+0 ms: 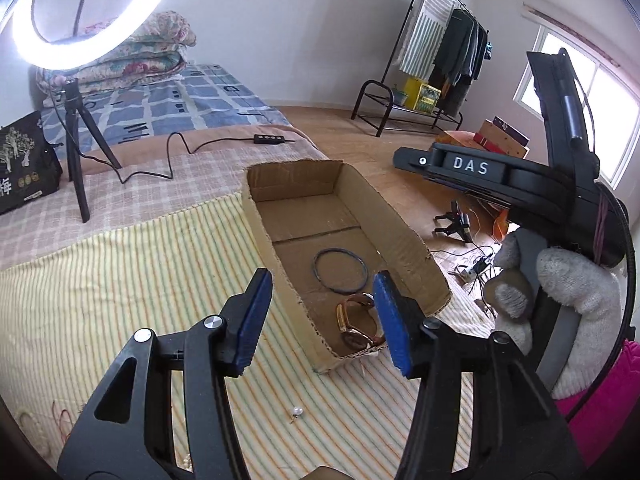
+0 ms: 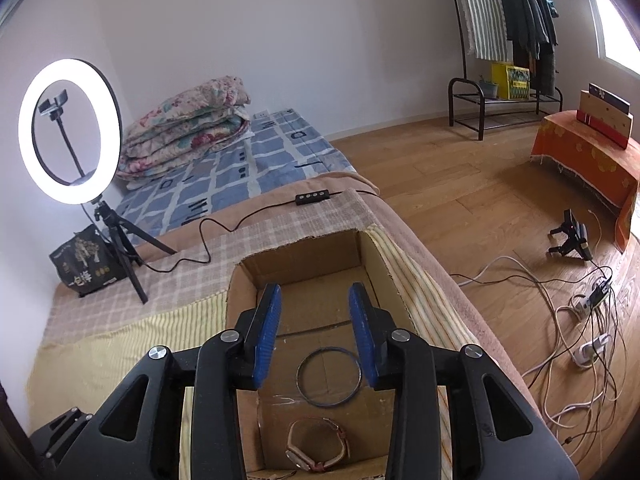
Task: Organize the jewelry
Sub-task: 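Move both tools back over the jewelry on the bed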
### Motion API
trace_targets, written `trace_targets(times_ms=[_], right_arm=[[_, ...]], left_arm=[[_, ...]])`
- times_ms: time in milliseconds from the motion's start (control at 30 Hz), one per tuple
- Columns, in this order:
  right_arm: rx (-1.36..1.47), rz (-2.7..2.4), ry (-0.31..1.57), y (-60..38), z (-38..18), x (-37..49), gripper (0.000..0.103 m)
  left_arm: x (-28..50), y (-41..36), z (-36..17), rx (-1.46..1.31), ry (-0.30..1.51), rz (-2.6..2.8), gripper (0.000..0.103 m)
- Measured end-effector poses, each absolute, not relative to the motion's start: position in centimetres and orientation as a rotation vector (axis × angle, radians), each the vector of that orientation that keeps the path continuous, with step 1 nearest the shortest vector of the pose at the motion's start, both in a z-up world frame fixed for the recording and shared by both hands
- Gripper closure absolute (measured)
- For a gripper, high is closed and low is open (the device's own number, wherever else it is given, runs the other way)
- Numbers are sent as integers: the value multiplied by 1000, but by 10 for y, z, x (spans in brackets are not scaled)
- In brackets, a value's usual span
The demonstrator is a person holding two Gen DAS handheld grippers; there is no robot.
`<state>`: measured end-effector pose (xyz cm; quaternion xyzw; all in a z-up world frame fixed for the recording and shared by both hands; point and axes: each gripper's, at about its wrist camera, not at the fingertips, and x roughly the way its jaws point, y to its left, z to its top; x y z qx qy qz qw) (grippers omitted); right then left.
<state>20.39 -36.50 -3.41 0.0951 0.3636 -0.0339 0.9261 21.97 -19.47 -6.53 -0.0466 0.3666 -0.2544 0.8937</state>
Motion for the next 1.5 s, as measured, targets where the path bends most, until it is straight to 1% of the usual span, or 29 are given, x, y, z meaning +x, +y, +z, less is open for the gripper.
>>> trace_targets(times_ms=[300,500,533,567,633,700,767,800,867,900,933,1033,1167,1500], right_arm=[[154,-46,712,-350,-8,186,70],[119,-7,689,-332,6,172,69],[113,4,684,-328,8,170,68],[105,15,678,-324,9,167,65],[84,32,661,-316,11,161,49],[56,49,636,-305,13,154,46],[22,78,622,-292,12,148,45],[4,99,620,-285,10,146,42],[-21,136,619,-273,7,142,33],[-31,154,619,-267,6,141,26],[-40,175,622,-261,3,139,23],[-64,243,660,-245,-7,136,23],[-95,334,754,-223,-27,135,22],[-239,454,900,-191,-69,116,22]], left_arm=[[202,-158,-37,-69,701,-472,49],[188,-114,-19,-76,668,-405,49],[185,-107,-17,-75,660,-394,49],[182,-96,-14,-74,650,-382,49],[177,-79,-12,-72,638,-366,49],[173,-58,-10,-76,631,-343,49],[170,-37,-10,-82,635,-322,49],[168,-26,-11,-85,639,-306,49],[165,-6,-12,-81,646,-273,49],[163,3,-13,-78,647,-258,49],[161,14,-14,-76,651,-239,49],[158,41,-20,-96,670,-202,49],[157,70,-35,-119,723,-163,49],[149,97,-63,-102,807,-132,49]])
